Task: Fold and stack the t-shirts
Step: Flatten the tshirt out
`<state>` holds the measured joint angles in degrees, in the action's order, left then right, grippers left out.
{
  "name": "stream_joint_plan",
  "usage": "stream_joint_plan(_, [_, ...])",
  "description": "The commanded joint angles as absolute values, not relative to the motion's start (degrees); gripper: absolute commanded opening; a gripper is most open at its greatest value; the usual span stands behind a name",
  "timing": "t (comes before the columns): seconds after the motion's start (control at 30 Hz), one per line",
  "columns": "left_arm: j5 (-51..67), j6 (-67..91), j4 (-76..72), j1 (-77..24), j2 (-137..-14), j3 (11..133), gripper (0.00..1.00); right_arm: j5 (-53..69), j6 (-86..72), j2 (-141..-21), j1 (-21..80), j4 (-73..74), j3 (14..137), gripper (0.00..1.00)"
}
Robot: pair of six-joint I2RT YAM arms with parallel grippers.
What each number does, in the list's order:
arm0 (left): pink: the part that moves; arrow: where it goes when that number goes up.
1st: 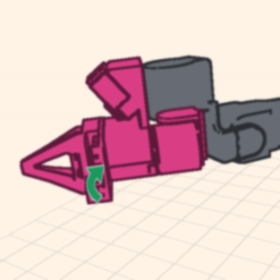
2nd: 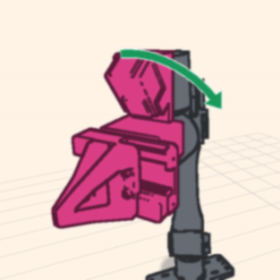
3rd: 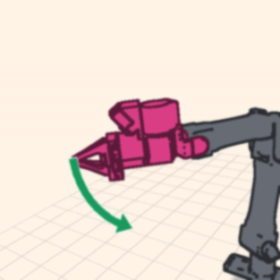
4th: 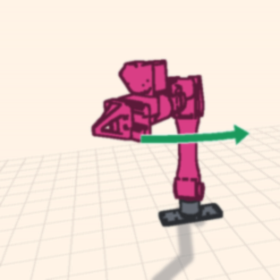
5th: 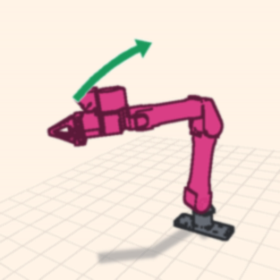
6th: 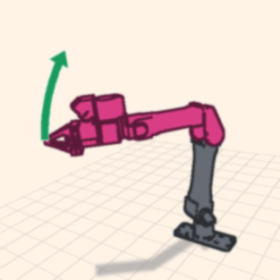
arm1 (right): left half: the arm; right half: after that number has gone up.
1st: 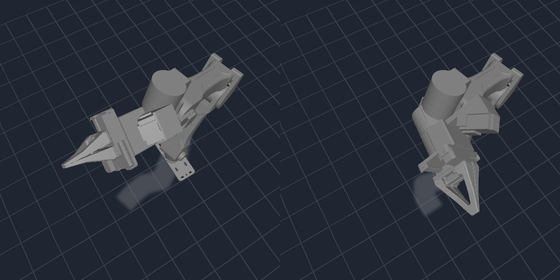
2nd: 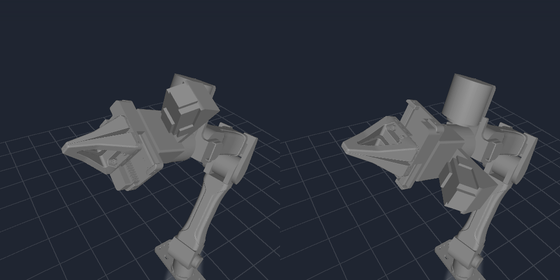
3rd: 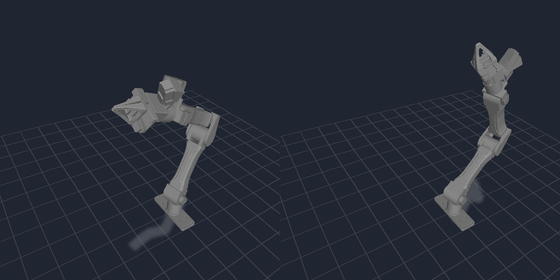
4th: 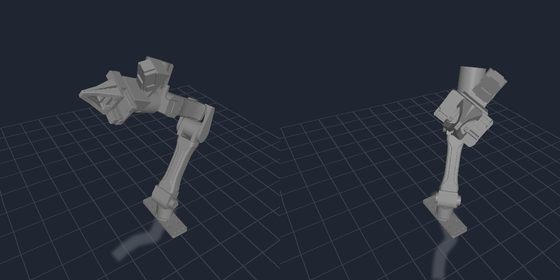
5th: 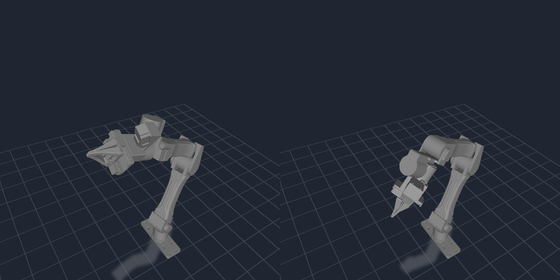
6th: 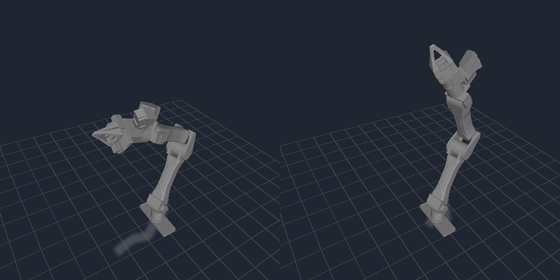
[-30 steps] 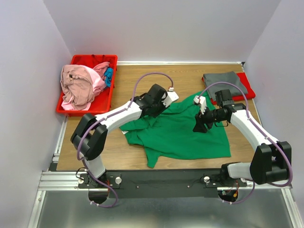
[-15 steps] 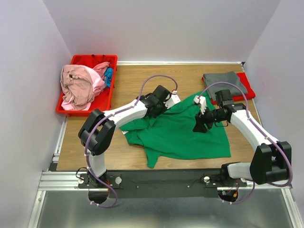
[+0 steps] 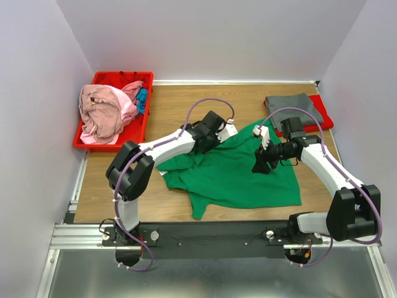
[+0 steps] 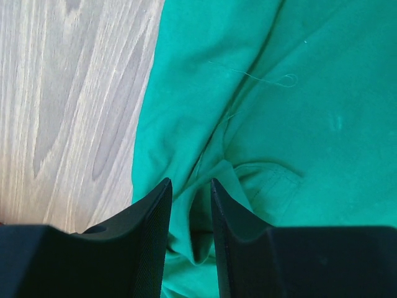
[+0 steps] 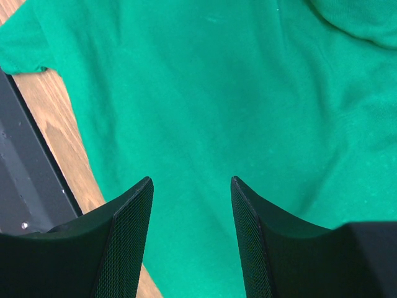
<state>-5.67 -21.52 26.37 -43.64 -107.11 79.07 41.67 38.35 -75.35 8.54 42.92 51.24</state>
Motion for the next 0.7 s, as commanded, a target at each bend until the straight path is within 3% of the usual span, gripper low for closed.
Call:
stream_joint_plan(0.0, [-3.9,-22.0,27.8,-43.9,-107.5,80.2,0.39,43.3,37.9,-74.5,8.2,42.3,50.6,0.61])
stream_joint_plan(0.5, [-4.0,-21.6,28.8,-43.9,-110.7,82.1,0.38,43.3,37.9,-74.3,8.3,42.3,50.5,0.61])
stream_joint_plan(0.6, [-4.0,-21.4,29.1,-43.8,-111.1,82.4,0.33,43.3,37.9,-74.3,8.2,42.3,50.5,0.61])
stream_joint_plan(0.67, [-4.1,-21.3,29.0,-43.8,-110.7,82.6,0.21,43.3,37.9,-74.3,8.2,42.2,50.5,0.61])
